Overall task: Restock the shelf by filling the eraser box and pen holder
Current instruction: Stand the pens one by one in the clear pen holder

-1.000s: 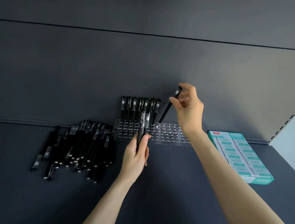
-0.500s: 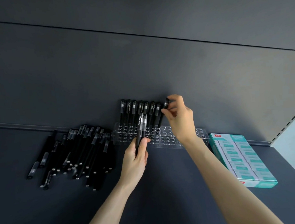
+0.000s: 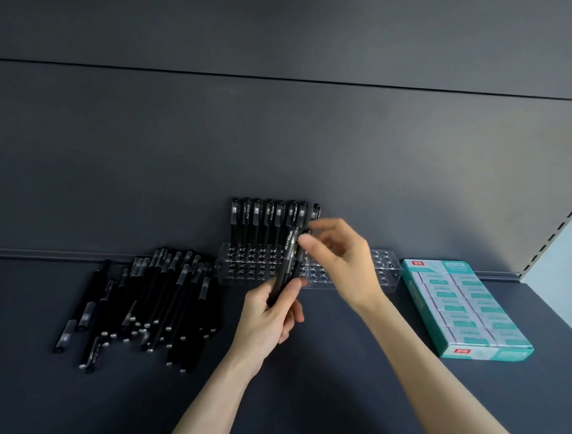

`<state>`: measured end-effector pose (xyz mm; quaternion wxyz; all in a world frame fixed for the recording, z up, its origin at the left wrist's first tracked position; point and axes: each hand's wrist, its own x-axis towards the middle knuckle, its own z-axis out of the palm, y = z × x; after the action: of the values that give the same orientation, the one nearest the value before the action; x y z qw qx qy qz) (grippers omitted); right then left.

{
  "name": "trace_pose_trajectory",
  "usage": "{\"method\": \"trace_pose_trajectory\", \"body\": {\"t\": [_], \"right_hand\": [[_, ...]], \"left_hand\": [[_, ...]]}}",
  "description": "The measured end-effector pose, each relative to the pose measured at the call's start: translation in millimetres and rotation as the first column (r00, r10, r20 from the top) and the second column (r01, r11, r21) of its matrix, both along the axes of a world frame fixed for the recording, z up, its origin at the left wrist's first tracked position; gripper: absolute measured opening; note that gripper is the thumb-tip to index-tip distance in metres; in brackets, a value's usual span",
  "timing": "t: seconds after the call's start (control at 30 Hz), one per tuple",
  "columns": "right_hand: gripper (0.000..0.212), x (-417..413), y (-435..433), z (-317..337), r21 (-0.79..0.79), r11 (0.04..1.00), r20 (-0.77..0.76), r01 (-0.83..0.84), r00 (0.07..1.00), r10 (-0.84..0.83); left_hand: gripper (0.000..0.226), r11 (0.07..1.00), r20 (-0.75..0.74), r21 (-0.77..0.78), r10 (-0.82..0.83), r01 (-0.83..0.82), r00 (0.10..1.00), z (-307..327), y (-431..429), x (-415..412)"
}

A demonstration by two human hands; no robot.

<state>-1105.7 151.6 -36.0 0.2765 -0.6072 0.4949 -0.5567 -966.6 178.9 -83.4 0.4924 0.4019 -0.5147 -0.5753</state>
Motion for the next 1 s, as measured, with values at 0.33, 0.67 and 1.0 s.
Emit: {"method": "trace_pose_trajectory", "body": {"t": [0.33, 0.67, 1.0], "right_hand": [[0.033, -12, 14, -6, 0.076, 0.995, 0.255, -0.062, 0.966, 0.040], [0.037, -22, -8, 26, -0.157, 0.946, 0.118, 0.283, 0.957, -0.267], [0.035, -24, -42, 16, -0.327, 0.903, -0.145, 0.277, 0.930, -0.338]], "left_hand": [[0.011, 0.998, -0.054, 0.056, -0.039, 0.042, 0.998, -2, 4, -3], [0.024, 0.993, -0.037, 0.086, 0.078, -0.075, 0.996, -6, 2, -3], [0.024, 0.992, 0.007, 0.046, 0.117, -0.117, 0.993, -7, 0, -1]]}}
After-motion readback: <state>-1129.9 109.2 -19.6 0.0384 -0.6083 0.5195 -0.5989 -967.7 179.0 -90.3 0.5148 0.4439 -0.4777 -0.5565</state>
